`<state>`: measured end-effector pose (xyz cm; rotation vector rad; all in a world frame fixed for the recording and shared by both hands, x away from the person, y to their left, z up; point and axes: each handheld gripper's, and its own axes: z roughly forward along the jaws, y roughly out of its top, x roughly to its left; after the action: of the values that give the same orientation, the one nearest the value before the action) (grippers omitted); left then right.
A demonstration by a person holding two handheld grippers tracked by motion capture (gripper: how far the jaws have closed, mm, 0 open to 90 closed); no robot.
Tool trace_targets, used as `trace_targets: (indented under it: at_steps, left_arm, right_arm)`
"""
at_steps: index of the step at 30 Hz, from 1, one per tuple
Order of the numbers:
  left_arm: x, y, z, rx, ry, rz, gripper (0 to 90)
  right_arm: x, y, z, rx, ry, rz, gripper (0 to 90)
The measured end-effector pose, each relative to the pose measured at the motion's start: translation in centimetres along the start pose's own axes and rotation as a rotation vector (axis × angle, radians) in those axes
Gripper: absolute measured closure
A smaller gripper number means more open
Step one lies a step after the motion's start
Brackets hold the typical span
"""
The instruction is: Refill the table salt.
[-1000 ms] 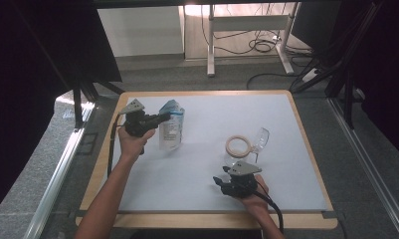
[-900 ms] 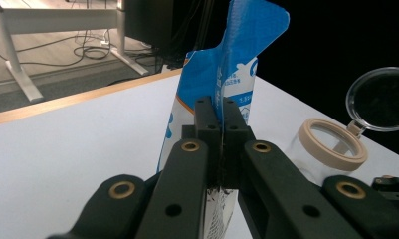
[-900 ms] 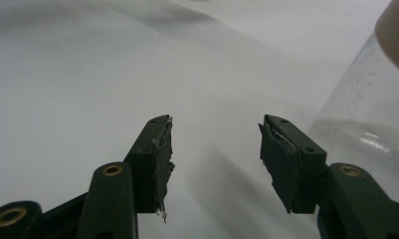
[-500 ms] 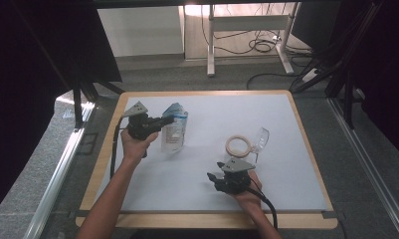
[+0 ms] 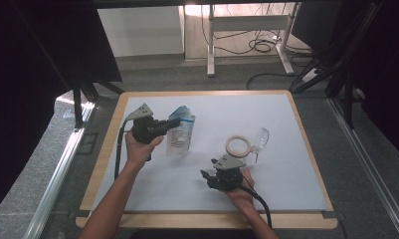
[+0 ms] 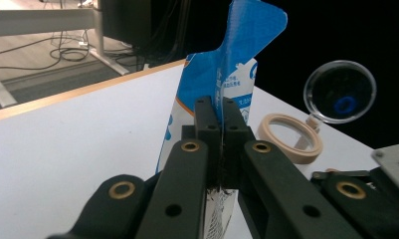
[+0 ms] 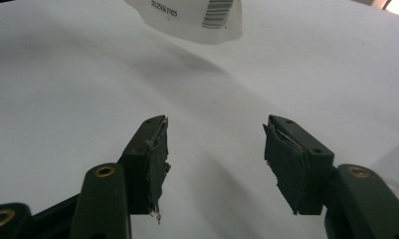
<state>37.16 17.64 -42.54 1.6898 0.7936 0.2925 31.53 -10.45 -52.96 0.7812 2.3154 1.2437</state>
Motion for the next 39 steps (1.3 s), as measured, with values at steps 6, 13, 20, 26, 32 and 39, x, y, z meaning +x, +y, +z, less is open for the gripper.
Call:
trace_targets:
  at_steps: [6,13,20,26,32,39]
  left_arm:
    - [-0.8,0.0,0.2,0.002,-0.014,0.003,90.0]
    - [-1.3,-0.1,0.5,0.010,-0.021,0.006,90.0]
    - [-1.6,0.0,0.8,0.015,-0.029,0.007,90.0]
    - [-2.4,0.5,0.6,0.012,-0.036,0.023,90.0]
    - [-2.9,0.7,0.4,0.009,-0.046,0.024,90.0]
    - [-3.5,0.8,0.3,0.010,-0.075,0.032,90.0]
  right_arm:
    - [0.4,0.7,1.3,0.002,-0.023,0.001,40.7]
    - [0.9,1.3,3.1,0.017,-0.057,-0.005,40.5]
    - [1.4,2.3,4.3,0.041,-0.070,-0.027,39.0]
    - [1.8,2.8,4.9,0.053,-0.118,-0.052,39.1]
    - [2.0,2.8,5.1,0.038,-0.119,-0.001,38.8]
    - [1.7,2.8,5.5,0.018,-0.126,0.008,38.5]
